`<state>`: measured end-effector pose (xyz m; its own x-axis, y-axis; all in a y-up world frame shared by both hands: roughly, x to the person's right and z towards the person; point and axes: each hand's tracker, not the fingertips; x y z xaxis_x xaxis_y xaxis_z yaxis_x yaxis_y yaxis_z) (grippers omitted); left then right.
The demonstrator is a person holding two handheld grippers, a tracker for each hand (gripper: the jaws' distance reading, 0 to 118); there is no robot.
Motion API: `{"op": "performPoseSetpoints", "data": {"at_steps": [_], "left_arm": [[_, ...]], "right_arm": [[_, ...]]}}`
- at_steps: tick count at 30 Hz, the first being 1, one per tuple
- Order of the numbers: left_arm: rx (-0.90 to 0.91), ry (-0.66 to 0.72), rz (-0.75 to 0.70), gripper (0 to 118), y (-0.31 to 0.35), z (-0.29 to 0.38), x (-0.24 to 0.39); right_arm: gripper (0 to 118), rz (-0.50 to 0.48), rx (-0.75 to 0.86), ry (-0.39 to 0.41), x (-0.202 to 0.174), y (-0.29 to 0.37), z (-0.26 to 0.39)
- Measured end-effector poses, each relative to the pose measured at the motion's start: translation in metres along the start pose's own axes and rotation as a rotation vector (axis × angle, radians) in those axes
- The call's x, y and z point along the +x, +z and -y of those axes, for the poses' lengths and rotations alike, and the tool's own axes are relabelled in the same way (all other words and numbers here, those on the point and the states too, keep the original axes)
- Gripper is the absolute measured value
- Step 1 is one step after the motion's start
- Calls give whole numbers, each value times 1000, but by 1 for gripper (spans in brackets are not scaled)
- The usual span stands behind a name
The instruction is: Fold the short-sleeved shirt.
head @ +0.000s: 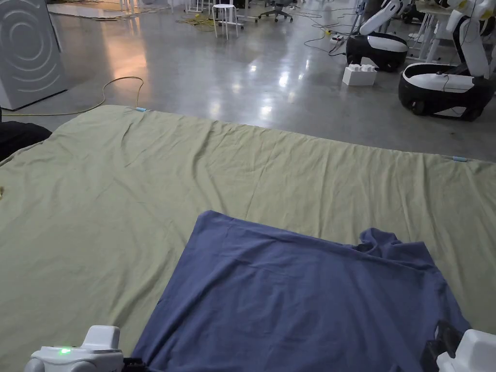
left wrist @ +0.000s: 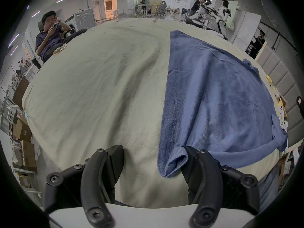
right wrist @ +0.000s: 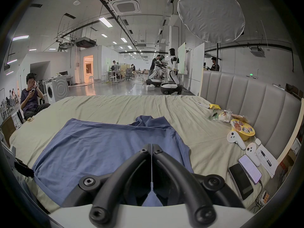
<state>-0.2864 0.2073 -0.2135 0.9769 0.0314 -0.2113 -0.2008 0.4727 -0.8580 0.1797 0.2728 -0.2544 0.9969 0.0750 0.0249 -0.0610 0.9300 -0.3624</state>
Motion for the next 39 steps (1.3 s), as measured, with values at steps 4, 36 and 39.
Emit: {"op": "performPoseSetpoints", "data": {"at_steps": [4, 36, 39], "left_arm": [[15, -21, -12, 58, 9, 1, 12], [50, -9, 59, 7, 6, -5, 13], [60, -2, 75, 7, 7, -5, 8]], "right_arm": [[2, -3, -6, 2, -1, 2, 2], [2, 4, -35, -14, 10, 3, 9], [2, 5, -40, -18, 12, 2, 10]]}}
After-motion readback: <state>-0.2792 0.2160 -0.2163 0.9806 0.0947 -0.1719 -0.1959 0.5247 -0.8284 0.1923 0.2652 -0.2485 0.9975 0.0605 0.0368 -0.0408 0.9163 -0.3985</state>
